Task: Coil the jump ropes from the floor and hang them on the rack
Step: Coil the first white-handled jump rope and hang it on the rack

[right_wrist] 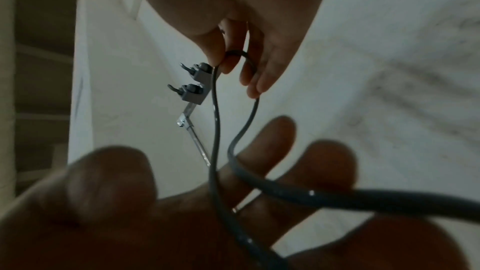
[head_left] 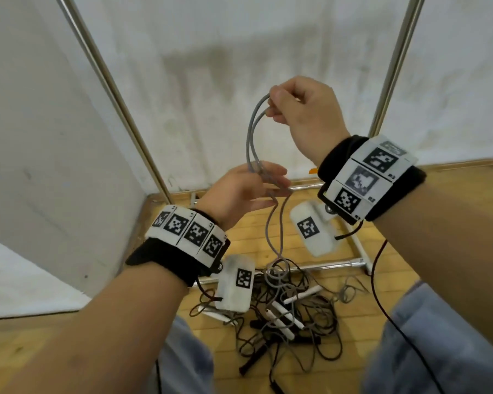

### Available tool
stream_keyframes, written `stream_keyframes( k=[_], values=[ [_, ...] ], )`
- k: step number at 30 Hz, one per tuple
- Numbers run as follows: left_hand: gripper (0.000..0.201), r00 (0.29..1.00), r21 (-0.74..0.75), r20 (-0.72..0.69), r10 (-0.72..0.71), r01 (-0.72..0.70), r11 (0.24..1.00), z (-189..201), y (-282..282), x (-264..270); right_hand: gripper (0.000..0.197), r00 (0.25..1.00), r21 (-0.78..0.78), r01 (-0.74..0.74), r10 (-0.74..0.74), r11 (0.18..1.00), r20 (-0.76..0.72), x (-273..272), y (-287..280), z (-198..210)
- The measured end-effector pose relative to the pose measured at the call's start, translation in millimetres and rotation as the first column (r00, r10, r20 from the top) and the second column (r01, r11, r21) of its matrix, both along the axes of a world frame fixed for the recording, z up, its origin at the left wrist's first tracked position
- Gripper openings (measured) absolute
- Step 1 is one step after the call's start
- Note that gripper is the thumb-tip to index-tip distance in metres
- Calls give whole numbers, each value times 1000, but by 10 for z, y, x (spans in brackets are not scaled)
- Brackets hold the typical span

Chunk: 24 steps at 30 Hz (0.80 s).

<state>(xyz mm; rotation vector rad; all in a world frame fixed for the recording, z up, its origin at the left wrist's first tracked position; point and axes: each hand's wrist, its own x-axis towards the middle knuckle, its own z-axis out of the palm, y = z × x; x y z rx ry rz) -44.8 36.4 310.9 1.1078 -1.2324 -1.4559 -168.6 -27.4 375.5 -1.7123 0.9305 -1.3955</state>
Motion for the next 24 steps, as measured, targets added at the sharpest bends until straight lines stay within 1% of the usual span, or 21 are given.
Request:
stream_keyframes(
  k=[1,2,3,4,5,6,7,8,9,10,11,12,13,14,16,17,19,20,21,23,24],
  values=[
    [19,1000,12,6,-1,1,1000,-28,-57,11,21,1000,29,4,-4,1000,-6,-6,-66,-46],
    [11,998,29,53,22,-23,999,-59,-116,10,20,1000,54,-5,5,999,2,-11,-138,-115],
    [20,990,41,124,70,-76,996,-129,-191,21,15,1000,78,-19,18,997,20,-13,-194,-193],
    [29,977,50,168,131,-142,989,-213,-255,28,6,999,100,-27,24,995,31,-17,-249,-296],
    [34,966,67,167,197,-210,975,-309,-311,42,16,1000,148,-8,6,989,13,-28,-303,-424],
    [35,957,98,138,254,-268,958,-382,-349,51,37,999,220,16,-6,975,-49,-51,-358,-590],
    [36,950,115,112,292,-304,946,-455,-399,66,54,990,304,34,9,952,-141,-79,-383,-757],
    [37,945,131,91,314,-324,937,-505,-454,70,62,970,392,18,79,920,-230,-93,-391,-920],
    [38,943,134,81,322,-330,934,-545,-513,71,61,931,474,-53,215,879,-294,-99,-387,-1067],
    [39,943,135,61,326,-331,934,-555,-559,68,56,861,535,-150,376,832,-344,-86,-372,-1199],
    [39,944,136,37,327,-329,934,-553,-616,69,54,776,591,-232,513,773,-367,-60,-349,-1287],
    [40,941,148,4,338,-335,931,-535,-666,64,55,719,634,-295,603,715,-345,-36,-340,-1342],
    [40,935,161,-24,354,-346,924,-522,-710,65,53,710,663,-322,636,676,-304,-15,-346,-1385],
    [40,926,174,-51,374,-360,917,-504,-738,68,42,738,675,-327,625,661,-255,8,-360,-1429],
    [40,899,192,-100,427,-404,894,-497,-790,71,9,801,680,-291,561,673,-211,24,-384,-1528],
    [40,879,205,-143,454,-423,883,-492,-806,72,14,818,684,-272,537,677,-206,8,-390,-1579],
    [39,826,239,-239,510,-459,856,-480,-832,96,24,821,722,-267,543,638,-176,-34,-368,-1741],
    [39,800,250,-276,533,-475,844,-479,-831,123,27,797,734,-269,573,623,-194,-53,-315,-1797],
    [39,779,262,-296,553,-490,831,-489,-835,155,30,749,738,-267,615,619,-245,-67,-258,-1851],
    [39,759,282,-282,587,-519,807,-524,-817,203,34,647,723,-231,658,651,-385,-82,-162,-1945],
    [39,758,287,-257,599,-532,797,-547,-804,214,33,615,706,-212,653,676,-442,-96,-138,-1964]
  ],
)
